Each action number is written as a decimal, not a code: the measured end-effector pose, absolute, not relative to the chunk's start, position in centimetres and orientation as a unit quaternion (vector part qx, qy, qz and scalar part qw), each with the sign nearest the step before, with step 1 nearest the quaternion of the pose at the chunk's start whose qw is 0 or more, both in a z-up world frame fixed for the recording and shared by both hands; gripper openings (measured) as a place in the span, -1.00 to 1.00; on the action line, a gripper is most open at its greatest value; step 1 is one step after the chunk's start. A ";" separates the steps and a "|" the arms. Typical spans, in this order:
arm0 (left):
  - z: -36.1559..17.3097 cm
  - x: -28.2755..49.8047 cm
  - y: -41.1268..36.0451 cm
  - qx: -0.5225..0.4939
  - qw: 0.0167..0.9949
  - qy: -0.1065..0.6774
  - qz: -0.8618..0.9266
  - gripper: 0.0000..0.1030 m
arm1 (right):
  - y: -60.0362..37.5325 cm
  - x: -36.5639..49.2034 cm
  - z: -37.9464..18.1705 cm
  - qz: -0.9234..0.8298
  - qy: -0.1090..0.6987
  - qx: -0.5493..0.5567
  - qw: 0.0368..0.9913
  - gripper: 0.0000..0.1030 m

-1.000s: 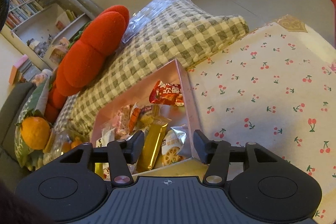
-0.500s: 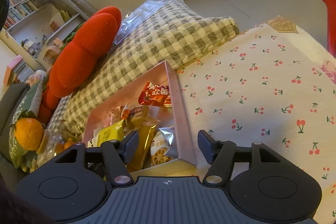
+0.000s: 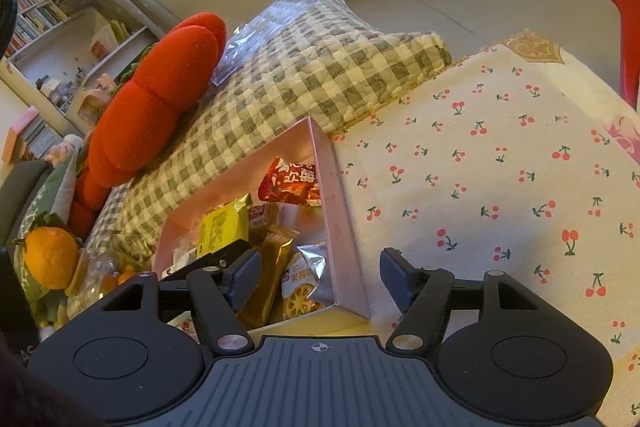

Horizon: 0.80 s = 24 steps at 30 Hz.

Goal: Organize snacks
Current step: 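Open the left tool in the box while the right tool releases the foil packet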

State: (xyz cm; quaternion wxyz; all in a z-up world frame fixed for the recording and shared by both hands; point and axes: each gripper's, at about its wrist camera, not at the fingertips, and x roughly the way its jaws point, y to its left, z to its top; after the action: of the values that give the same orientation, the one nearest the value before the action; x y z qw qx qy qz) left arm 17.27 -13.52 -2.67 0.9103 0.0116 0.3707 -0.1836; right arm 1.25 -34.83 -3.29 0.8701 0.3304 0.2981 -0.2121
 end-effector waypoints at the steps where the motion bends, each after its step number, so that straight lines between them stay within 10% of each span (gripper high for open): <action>1: -2.8 17.3 -13.5 0.013 0.911 0.370 -0.181 -0.04 | -34.8 1.3 -3.3 -0.212 0.299 0.330 0.870 0.30; 16: -1.4 16.1 -12.2 0.014 0.915 0.361 -0.179 0.69 | -34.6 1.2 -2.9 -0.212 0.303 0.315 0.874 0.41; 24: -0.4 14.1 -9.8 0.017 0.916 0.362 -0.170 0.76 | -33.5 0.7 -1.6 -0.201 0.297 0.309 0.881 0.51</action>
State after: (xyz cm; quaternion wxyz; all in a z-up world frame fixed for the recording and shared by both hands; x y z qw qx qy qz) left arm 14.13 -9.79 -0.36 0.9163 0.0168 0.3624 -0.1699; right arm 0.70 -33.51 -1.55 0.8810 0.3089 0.2969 -0.2007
